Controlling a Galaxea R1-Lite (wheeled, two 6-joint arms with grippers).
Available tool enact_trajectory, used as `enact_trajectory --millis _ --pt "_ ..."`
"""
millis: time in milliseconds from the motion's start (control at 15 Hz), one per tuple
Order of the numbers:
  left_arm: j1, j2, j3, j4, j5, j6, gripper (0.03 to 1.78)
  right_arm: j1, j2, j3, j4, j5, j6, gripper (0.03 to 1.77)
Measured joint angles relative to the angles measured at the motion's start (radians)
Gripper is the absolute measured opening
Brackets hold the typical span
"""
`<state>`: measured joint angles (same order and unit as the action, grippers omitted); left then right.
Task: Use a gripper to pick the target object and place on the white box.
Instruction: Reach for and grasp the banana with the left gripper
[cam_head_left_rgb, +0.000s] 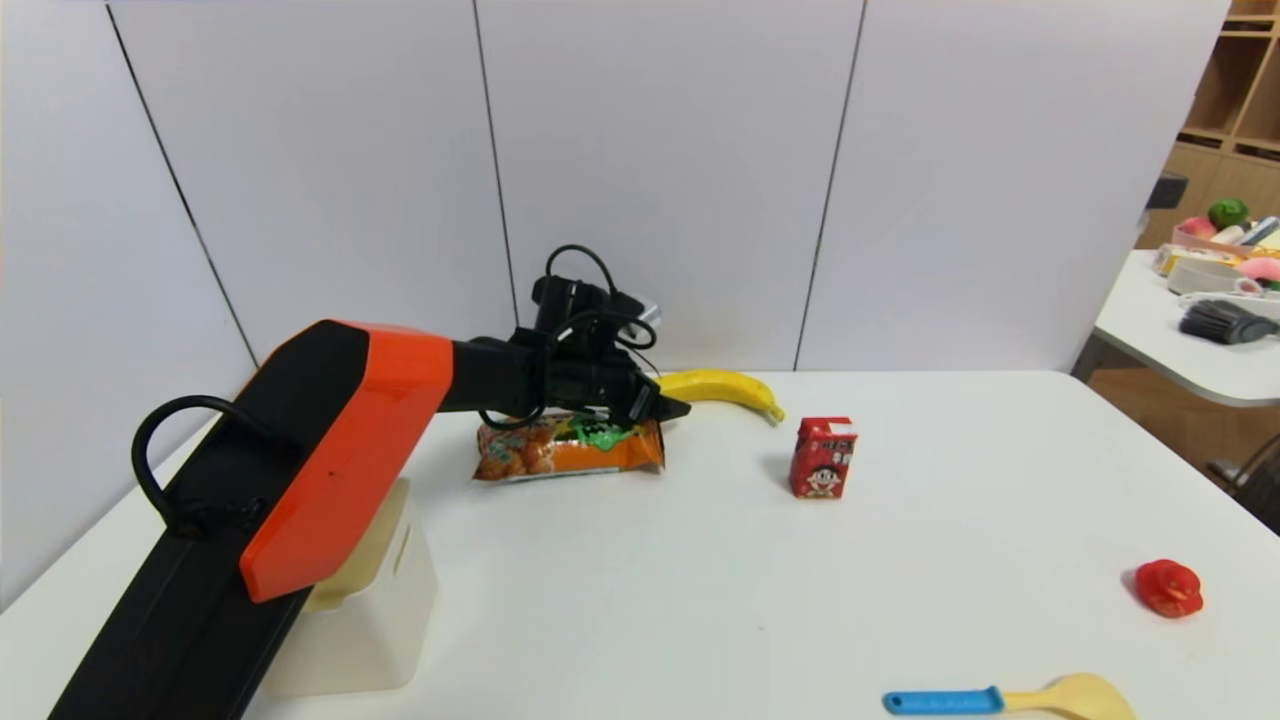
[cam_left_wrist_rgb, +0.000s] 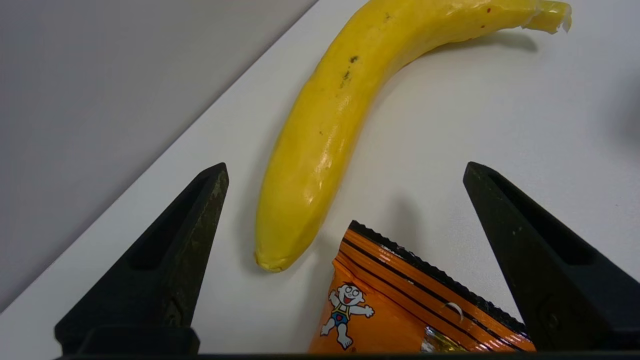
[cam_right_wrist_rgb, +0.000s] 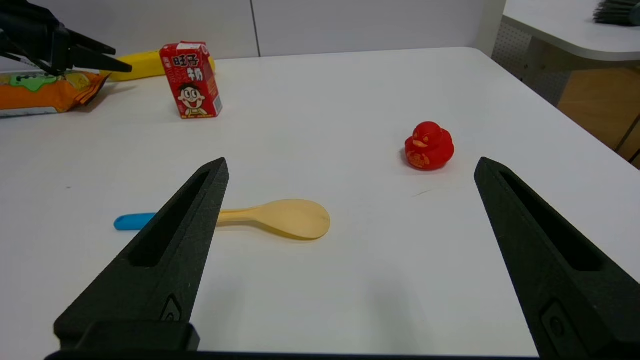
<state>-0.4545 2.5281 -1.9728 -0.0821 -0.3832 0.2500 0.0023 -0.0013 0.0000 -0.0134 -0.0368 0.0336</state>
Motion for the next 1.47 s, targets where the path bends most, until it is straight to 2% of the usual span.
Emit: enact_trajectory --millis 1133,1467 --pt "0.01 0.032 -0.003 -0.021 0.002 -0.004 1.69 0.0 0.0 0.0 0.0 0.0 0.0 1.7" --pt "0.026 0.025 -0.003 -0.074 0.006 -0.001 1.69 0.0 0.0 0.0 0.0 0.0 0.0 1.7"
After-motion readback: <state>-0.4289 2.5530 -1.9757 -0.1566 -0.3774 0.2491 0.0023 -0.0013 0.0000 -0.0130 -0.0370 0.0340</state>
